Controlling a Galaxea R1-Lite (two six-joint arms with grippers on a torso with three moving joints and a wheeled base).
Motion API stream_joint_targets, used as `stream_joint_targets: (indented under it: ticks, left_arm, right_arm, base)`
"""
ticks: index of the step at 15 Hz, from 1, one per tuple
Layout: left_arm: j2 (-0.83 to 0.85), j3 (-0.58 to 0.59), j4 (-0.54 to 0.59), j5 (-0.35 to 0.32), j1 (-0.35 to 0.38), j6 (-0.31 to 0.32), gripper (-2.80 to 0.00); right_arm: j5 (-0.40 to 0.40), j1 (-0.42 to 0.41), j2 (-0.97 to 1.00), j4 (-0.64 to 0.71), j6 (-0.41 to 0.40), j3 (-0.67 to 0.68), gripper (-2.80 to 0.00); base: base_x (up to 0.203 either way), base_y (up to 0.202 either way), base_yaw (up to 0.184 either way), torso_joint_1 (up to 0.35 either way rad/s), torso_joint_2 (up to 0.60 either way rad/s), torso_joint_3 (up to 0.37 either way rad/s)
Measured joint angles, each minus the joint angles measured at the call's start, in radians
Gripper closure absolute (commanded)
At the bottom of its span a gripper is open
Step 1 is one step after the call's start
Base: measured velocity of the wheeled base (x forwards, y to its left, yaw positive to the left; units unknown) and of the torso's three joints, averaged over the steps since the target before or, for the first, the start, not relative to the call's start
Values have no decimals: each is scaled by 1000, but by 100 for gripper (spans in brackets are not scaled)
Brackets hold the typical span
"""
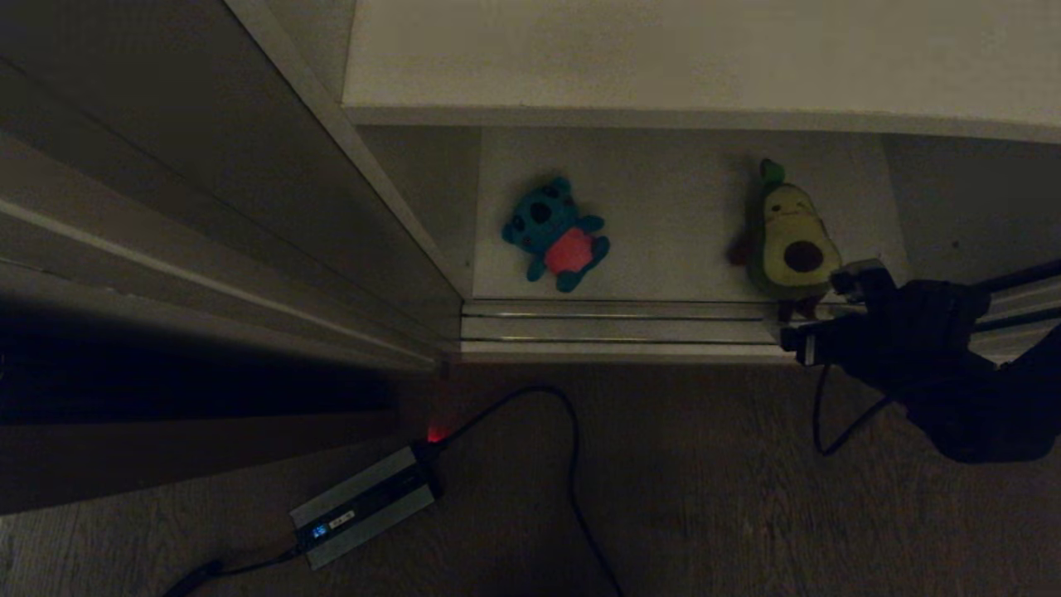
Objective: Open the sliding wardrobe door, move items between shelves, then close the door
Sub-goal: Place the green doll on the lower shelf
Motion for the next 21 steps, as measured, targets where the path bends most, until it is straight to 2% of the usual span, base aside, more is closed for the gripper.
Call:
stream_joint_targets:
  ticks: [3, 6, 9, 21]
  left_arm:
    - [0, 0, 0, 0, 1, 0, 0]
    - [0, 0, 0, 0, 0, 0, 0]
    - [0, 0, 0, 0, 0, 0, 0]
    - [0, 0, 0, 0, 0, 0, 0]
  right_arm:
    - [-1, -2, -52, 25, 1, 39, 0]
    - [6, -8, -91, 105, 0, 76, 0]
    - [32, -3, -71, 122, -8, 82, 0]
    - [0, -14, 197, 113, 3, -325, 0]
  base:
    - [0, 0, 0, 0, 0, 0]
    - [0, 0, 0, 0, 0, 0]
    - [0, 0, 0, 0, 0, 0]
    - [0, 0, 0, 0, 0, 0]
